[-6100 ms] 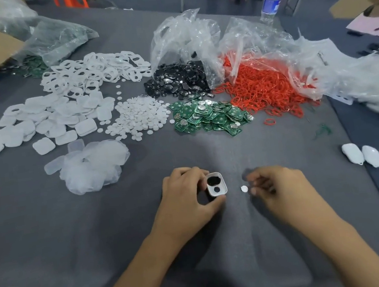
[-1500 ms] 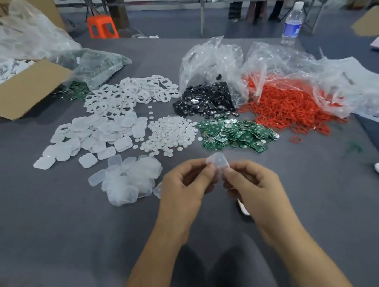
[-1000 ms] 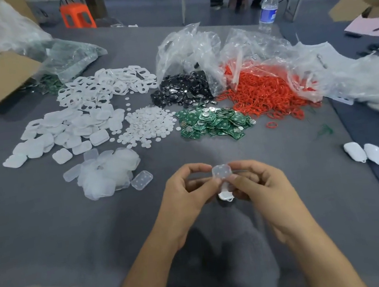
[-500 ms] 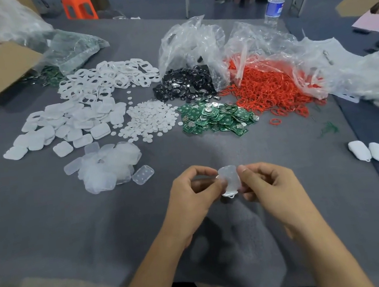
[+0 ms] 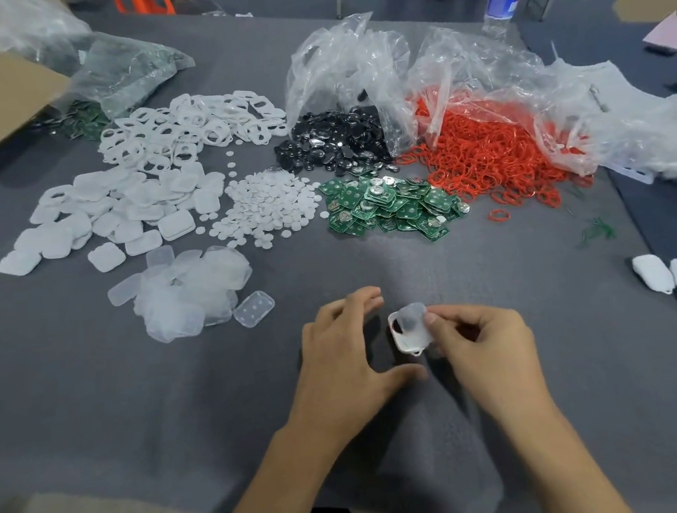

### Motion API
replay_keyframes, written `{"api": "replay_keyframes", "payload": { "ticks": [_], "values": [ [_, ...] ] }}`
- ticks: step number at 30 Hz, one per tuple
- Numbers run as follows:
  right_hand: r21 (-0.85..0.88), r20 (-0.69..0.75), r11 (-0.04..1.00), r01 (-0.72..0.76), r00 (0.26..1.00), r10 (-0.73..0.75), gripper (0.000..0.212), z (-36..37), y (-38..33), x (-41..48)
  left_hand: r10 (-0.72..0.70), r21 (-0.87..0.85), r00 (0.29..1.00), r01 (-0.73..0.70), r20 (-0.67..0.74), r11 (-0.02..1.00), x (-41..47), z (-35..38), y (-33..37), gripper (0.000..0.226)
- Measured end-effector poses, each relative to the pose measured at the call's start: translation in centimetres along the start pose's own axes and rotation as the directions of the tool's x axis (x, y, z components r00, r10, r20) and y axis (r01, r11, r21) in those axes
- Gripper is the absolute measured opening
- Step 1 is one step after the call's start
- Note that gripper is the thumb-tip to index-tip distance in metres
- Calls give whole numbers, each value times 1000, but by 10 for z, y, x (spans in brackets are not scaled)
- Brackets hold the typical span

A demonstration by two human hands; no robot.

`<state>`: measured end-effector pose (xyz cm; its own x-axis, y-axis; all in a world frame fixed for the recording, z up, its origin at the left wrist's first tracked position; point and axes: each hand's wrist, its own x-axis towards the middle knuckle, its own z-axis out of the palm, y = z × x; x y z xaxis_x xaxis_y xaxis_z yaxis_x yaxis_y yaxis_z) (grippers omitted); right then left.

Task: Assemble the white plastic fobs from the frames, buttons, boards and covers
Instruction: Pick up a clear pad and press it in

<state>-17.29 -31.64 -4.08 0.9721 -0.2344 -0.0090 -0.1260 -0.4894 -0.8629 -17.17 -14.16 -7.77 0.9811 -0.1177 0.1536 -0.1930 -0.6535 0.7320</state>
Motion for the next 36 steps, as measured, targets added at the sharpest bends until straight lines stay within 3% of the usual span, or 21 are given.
{"api": "replay_keyframes", "payload": {
  "ticks": [4,8,20,27,31,36],
  "values": [
    [-47,22,999,-2,1000,3,7,5,-1,3,35,66,999,-34,-5,997,4,6,-1,99],
    [-115,-9,993,13,1000,-14,17,10,-1,5,52,77,998,-50,-26,996,5,8,-3,90],
    [-206,-56,979,-4,998,-7,20,16,5,5,82,107,995,-75,-60,991,5,8,-5,77],
    [-198,-23,979,41,999,-46,17,17,11,8,118,118,989,-107,-90,987,4,10,-6,53],
    [-208,26,970,127,992,-124,18,14,15,12,135,120,986,-123,-95,985,5,13,-8,48],
    [-244,132,892,382,924,-359,26,6,15,13,140,114,984,-128,-110,985,5,15,-10,49]
  ]
}}
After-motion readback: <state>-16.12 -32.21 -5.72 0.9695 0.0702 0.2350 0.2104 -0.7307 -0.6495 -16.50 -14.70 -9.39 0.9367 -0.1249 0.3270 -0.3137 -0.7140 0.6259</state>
